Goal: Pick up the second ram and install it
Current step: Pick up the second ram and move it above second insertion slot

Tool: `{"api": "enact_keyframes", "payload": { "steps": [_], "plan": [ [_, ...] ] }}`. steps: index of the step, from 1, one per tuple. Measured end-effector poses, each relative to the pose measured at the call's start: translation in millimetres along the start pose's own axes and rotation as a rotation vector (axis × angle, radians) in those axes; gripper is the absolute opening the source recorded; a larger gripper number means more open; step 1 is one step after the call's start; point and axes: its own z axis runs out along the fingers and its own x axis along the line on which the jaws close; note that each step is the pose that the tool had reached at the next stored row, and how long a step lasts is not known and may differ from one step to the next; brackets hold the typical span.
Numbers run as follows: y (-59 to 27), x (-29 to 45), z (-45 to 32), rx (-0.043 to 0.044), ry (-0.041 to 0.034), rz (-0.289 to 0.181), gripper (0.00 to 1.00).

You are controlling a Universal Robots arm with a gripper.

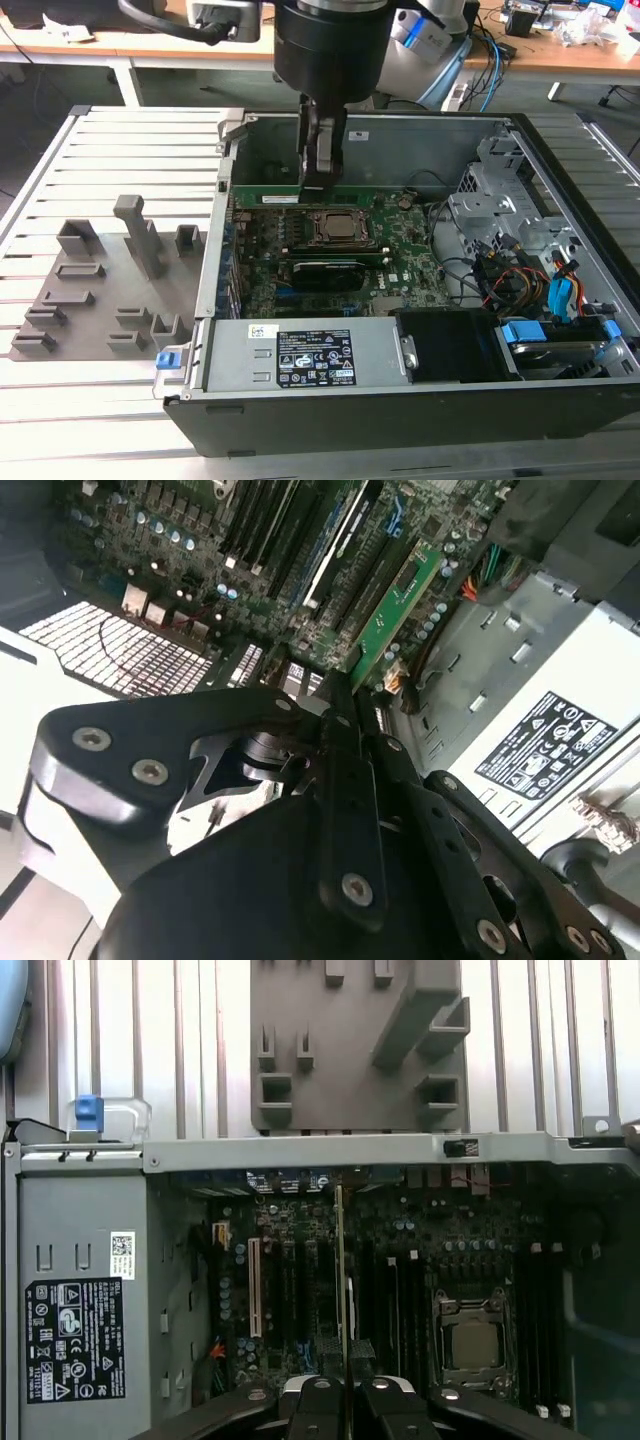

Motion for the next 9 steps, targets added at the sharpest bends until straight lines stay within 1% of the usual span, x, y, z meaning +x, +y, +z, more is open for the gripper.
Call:
{"api": "enact_keyframes", "payload": {
  "steps": [2, 4, 6, 9],
  "plan": [
    [-3.0, -0.1, -0.1, 0.0, 0.0, 0.0, 0.14],
    [-11.2, -0.5, -0.5, -0.0002, -0.0001, 0.0, 0.14],
    [-21.7, -1.2, -1.0, -0.0006, 0.0, 0.0, 0.14],
    [-31.7, -2.0, -1.5, -0.001, 0.0, 0.0, 0.14]
  ]
}}
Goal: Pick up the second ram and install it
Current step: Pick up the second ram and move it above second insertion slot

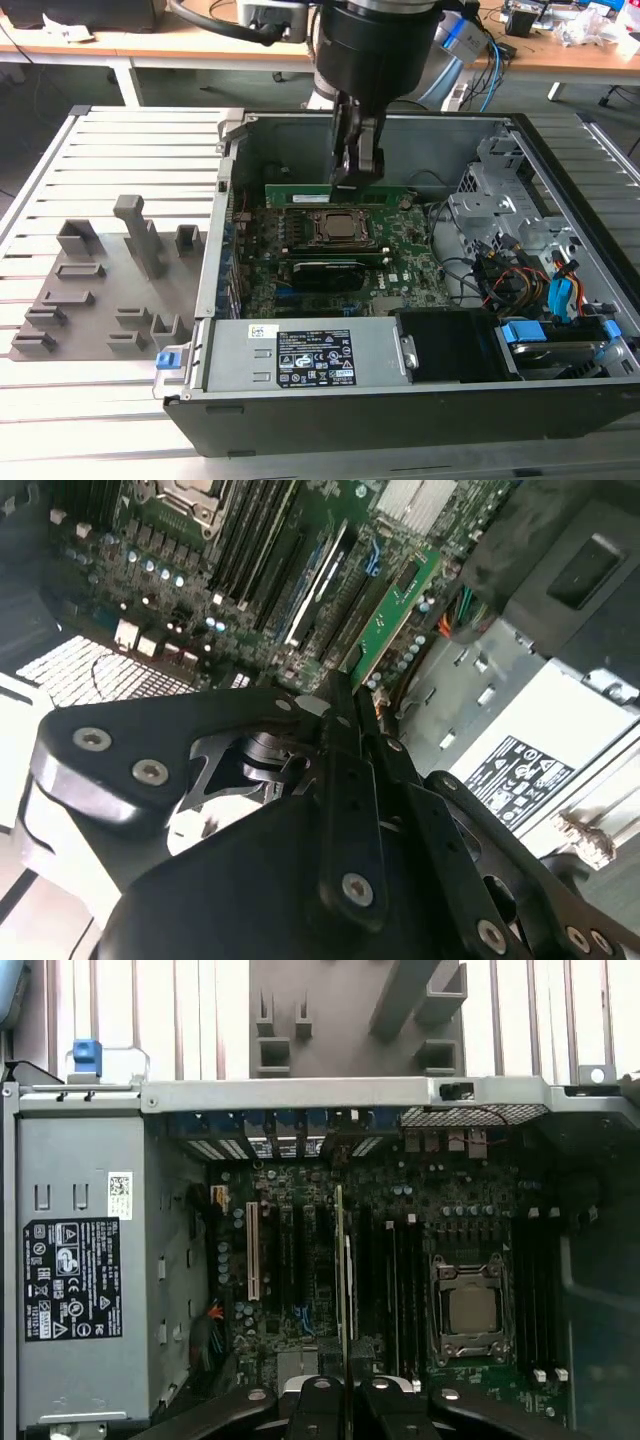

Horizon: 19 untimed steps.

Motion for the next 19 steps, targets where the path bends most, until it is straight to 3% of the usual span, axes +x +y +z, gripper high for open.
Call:
{"api": "enact_keyframes", "payload": {
  "steps": [8, 14, 19],
  "plan": [
    [-28.0, -1.6, -1.3, -0.0006, 0.0, 0.0, 0.14],
    [-40.9, -2.3, -2.0, -0.0009, 0.0, 0.0, 0.14],
    [-59.0, -3.5, -2.8, -0.0015, -0.0001, 0.0, 0.14]
  ]
}}
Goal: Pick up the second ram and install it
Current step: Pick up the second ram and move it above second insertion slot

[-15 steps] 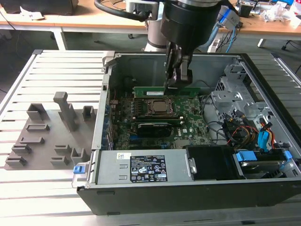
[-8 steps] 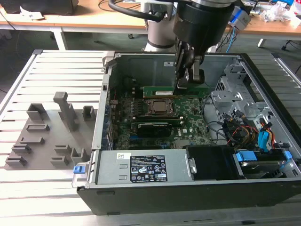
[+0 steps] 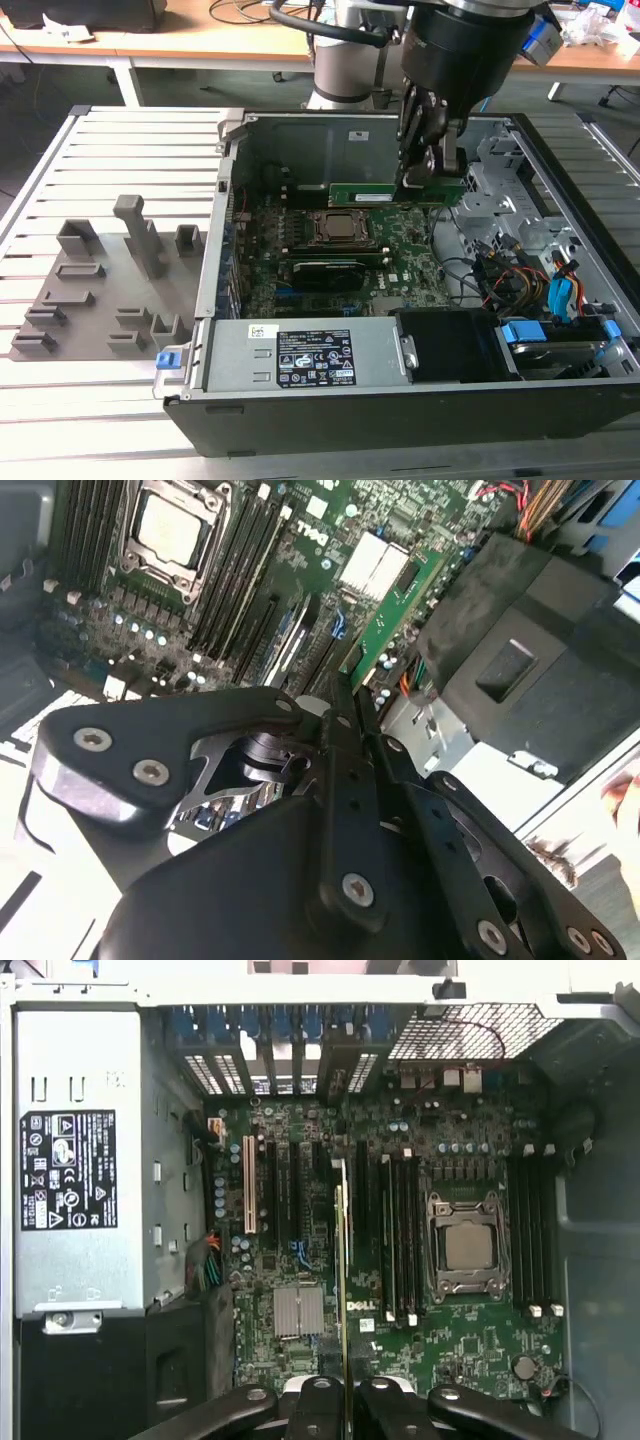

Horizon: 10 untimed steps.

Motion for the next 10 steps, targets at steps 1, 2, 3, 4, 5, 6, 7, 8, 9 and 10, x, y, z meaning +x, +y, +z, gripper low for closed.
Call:
{"api": "enact_keyframes", "payload": {
  "steps": [1, 2, 3, 4, 5, 6, 7, 8, 9, 10],
  "plan": [
    [-2.0, -0.1, -0.1, -0.0001, 0.0001, 0.0, 0.14],
    [-6.8, -0.4, -0.5, -0.0003, 0.0003, 0.0, 0.14],
    [-9.2, -0.6, -0.5, -0.0003, 0.0001, 0.0, 0.14],
    [-11.1, -0.7, -0.6, -0.0004, 0.0001, 0.0, 0.14],
    [-14.8, -0.9, -0.8, -0.0006, 0.0002, 0.0, 0.14],
    [-18.7, -1.2, -1.0, -0.0008, 0.0002, 0.0, 0.14],
    [-24.6, -1.6, -1.3, -0.0011, 0.0002, 0.0, 0.14],
    [-28.4, -1.9, -1.5, -0.0013, 0.0002, 0.0, 0.14],
    [-31.0, -2.1, -1.6, -0.0015, 0.0002, 0.0, 0.14],
    [-33.9, -2.4, -1.8, -0.0016, 0.0002, 0.0, 0.14]
  ]
}}
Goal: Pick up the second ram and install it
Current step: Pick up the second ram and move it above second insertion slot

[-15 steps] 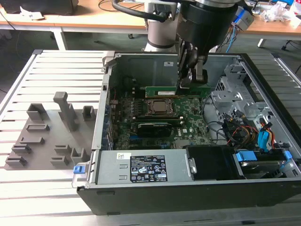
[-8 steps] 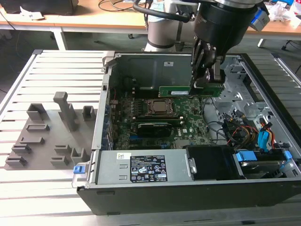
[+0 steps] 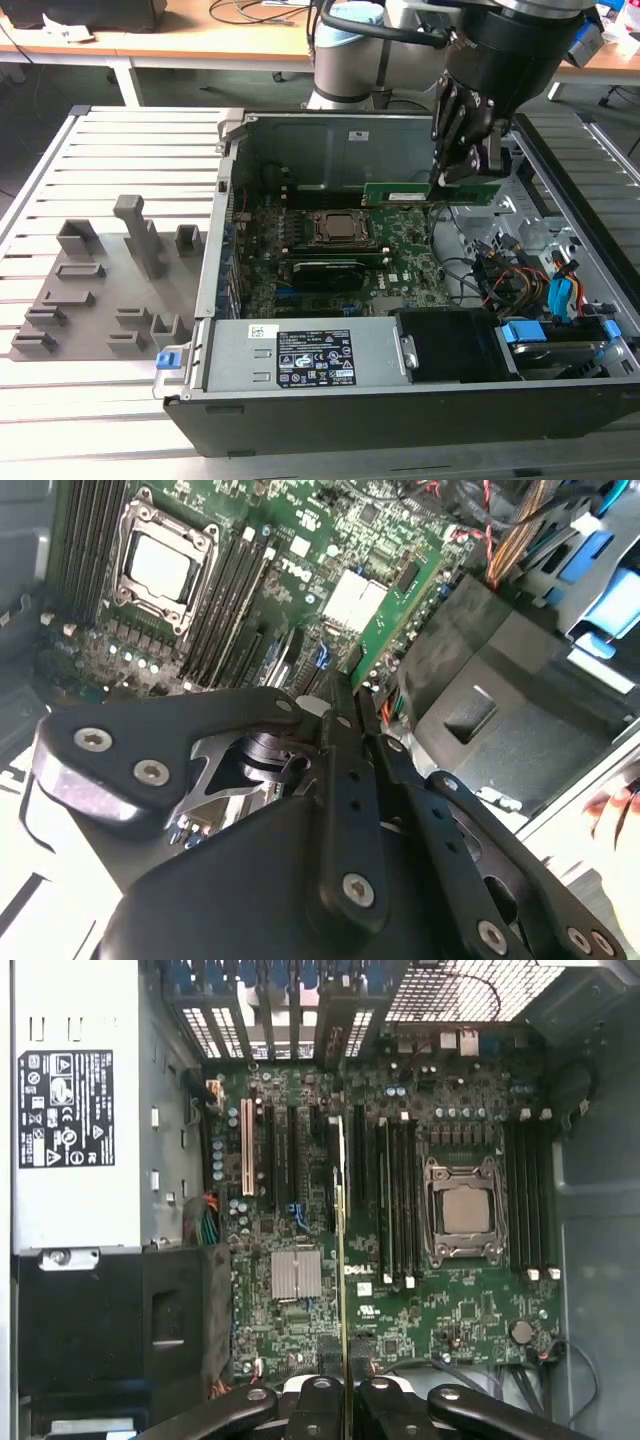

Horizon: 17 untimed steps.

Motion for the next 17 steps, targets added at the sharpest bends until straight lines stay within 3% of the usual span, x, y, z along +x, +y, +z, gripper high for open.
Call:
{"api": "enact_keyframes", "payload": {
  "steps": [4, 7, 10, 11, 13, 17],
  "plan": [
    [-12.5, -1.4, -0.5, -0.0012, 0.0001, 0.0, 0.14],
    [-13.5, -1.5, -0.5, -0.0012, 0.0, 0.0, 0.14],
    [-3.0, -1.1, 0.1, -0.002, -0.0248, -0.001, 0.14],
    [5.5, -0.8, 0.8, -0.0023, -0.0376, -0.001, 0.14],
    [14.4, -0.9, 3.0, -0.0023, -0.037, -0.001, 0.14],
    [17.9, -4.8, 9.0, -0.002, -0.0283, -0.001, 0.14]
  ]
}}
